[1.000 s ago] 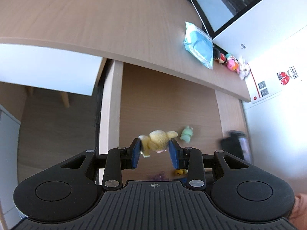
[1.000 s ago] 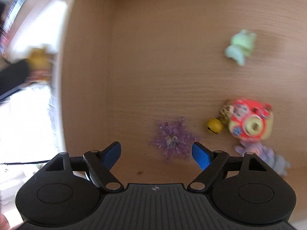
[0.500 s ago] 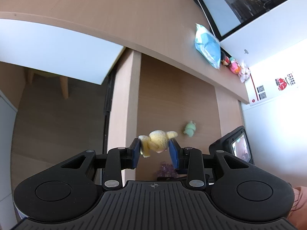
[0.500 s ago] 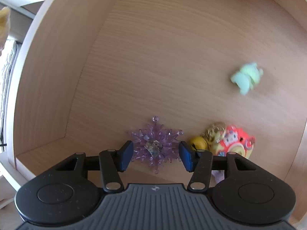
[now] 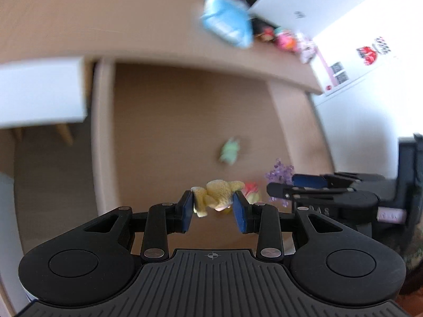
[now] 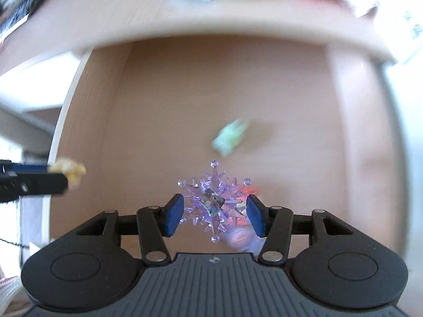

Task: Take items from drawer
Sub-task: 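Place the yellow plush on the desktop with the left gripper while the right places the snowflake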

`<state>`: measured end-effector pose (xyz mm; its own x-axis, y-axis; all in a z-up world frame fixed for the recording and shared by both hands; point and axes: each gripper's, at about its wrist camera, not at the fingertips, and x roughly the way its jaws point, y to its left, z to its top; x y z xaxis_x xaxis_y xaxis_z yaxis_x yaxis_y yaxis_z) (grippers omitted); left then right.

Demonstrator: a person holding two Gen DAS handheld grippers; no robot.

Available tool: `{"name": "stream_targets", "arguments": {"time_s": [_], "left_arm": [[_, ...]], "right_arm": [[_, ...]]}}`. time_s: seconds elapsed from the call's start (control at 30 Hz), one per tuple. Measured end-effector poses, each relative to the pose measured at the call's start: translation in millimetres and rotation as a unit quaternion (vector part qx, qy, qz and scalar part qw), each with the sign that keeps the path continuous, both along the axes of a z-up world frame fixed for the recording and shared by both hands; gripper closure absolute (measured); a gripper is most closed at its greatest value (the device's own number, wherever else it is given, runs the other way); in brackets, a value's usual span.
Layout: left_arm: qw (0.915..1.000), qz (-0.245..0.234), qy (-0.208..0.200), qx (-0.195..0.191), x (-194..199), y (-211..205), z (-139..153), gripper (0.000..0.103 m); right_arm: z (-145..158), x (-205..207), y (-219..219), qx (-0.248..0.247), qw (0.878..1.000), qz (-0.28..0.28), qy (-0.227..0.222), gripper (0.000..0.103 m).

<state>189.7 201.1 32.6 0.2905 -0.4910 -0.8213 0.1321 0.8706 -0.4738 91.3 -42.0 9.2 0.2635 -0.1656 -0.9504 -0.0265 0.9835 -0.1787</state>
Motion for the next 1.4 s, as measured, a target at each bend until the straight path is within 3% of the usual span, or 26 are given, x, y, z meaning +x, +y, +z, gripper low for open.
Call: {"name": "stream_targets", "arguments": {"time_s": [0.17, 0.23, 0.3, 0.37, 0.5, 0.6, 0.67, 0.8, 1.0, 1.13, 1.17, 1.2, 1.4], "left_arm": [[0.9940, -0.009, -0.108, 0.016, 53.6, -54.5, 27.3, 0.067], [0.9862, -0.020, -0.161, 0.031, 77.8, -83.7, 32.9, 0.066], [0.9781, -0.026, -0.202, 0.043, 100.7, -109.3, 31.6, 0.066], [0.9715, -0.024, -0.228, 0.061, 123.9, -129.6, 21.9, 0.066], [0.9564, 0.013, -0.253, 0.145, 144.4, -153.8, 2.7, 0.066], [0.9405, 0.036, -0.298, 0.160, 135.6, -150.1, 9.7, 0.066], [0.9444, 0.053, -0.290, 0.145, 129.2, -137.4, 16.5, 0.066], [0.9621, 0.064, -0.246, 0.099, 97.4, -103.7, 24.9, 0.066], [0.9871, 0.044, -0.131, 0.081, 48.1, -70.3, -10.7, 0.066], [0.9916, 0.047, -0.089, 0.081, 26.1, -56.3, -30.1, 0.066], [0.9921, 0.040, -0.084, 0.084, 22.7, -55.2, -33.0, 0.066], [0.9924, 0.032, -0.080, 0.088, 20.1, -54.6, -34.3, 0.066], [0.9938, -0.022, -0.058, 0.092, 12.5, -55.0, -44.9, 0.066]], "right_arm": [[27.1, 5.4, -23.4, 0.011, 0.998, -0.021, -0.059, 0.051], [26.6, 17.8, -26.9, 0.025, 0.997, -0.031, -0.065, 0.051], [15.0, 4.5, -24.6, 0.036, 0.997, -0.033, -0.066, 0.051], [20.1, -7.2, -33.2, 0.039, 0.996, -0.029, -0.068, 0.051], [24.2, -10.5, -43.2, 0.026, 0.996, -0.026, -0.077, 0.051], [25.8, -14.8, -56.9, 0.022, 0.996, -0.035, -0.082, 0.051], [25.0, -12.4, -67.3, 0.027, 0.995, -0.048, -0.079, 0.051], [29.9, -2.9, -78.2, 0.038, 0.993, -0.061, -0.092, 0.051], [52.6, 56.4, -81.3, 0.063, 0.985, -0.065, -0.145, 0.051], [67.4, 113.2, -72.5, 0.090, 0.970, -0.040, -0.224, 0.048], [67.4, 113.2, -72.5, 0.090, 0.970, -0.040, -0.224, 0.035], [62.5, 132.1, -63.9, 0.060, 0.971, -0.036, -0.230, 0.023], [41.0, 99.5, -55.6, 0.064, 0.980, -0.027, -0.185, 0.015]]}}
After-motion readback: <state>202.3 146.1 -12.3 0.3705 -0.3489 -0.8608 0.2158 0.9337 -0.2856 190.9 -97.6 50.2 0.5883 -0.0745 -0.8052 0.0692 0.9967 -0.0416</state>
